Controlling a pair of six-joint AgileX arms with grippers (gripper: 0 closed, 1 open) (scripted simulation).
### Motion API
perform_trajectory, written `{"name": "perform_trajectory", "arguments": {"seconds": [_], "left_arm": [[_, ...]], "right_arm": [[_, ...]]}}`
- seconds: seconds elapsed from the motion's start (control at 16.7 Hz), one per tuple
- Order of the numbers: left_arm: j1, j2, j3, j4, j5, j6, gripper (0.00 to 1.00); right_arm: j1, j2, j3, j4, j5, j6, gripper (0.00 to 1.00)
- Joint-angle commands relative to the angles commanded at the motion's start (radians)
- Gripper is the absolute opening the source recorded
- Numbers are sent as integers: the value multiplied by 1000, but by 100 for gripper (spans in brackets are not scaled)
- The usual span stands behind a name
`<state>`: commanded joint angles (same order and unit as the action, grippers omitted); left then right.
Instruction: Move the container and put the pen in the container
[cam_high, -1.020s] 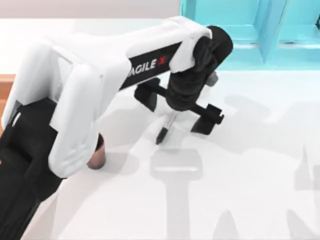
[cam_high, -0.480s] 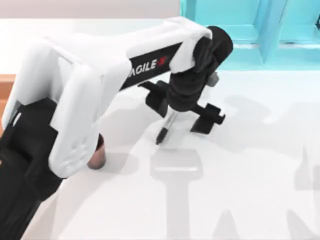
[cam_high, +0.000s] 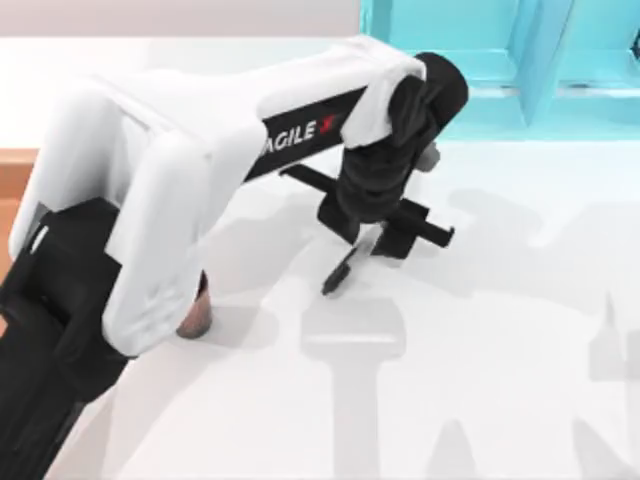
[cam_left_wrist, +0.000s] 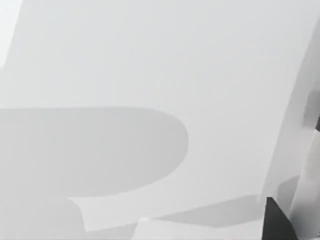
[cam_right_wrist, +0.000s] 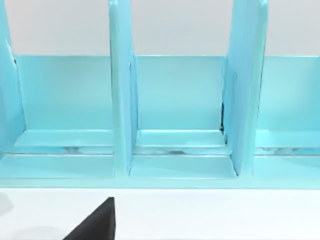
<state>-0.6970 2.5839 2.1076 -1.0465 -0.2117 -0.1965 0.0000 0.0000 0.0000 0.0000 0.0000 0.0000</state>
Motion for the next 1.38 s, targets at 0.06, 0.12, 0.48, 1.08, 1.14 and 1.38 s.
{"name": "perform_trajectory", "arguments": {"seconds": [0.06, 0.12, 0.48, 1.08, 1.14, 1.38], "left_arm": [[0, 0, 0, 0, 0, 0, 0], [0, 0, 0, 0, 0, 0, 0], [-35, -97, -10, -23, 49, -37, 0], [-163, -436, -247, -153, 33, -175, 0], [-168, -447, -255, -158, 32, -180, 0], [-163, -446, -253, -157, 33, -178, 0]], "right_arm": [[0, 0, 0, 0, 0, 0, 100], [0, 0, 0, 0, 0, 0, 100], [0, 0, 0, 0, 0, 0, 100], [0, 0, 0, 0, 0, 0, 100], [0, 0, 0, 0, 0, 0, 100], [0, 0, 0, 0, 0, 0, 100]]}}
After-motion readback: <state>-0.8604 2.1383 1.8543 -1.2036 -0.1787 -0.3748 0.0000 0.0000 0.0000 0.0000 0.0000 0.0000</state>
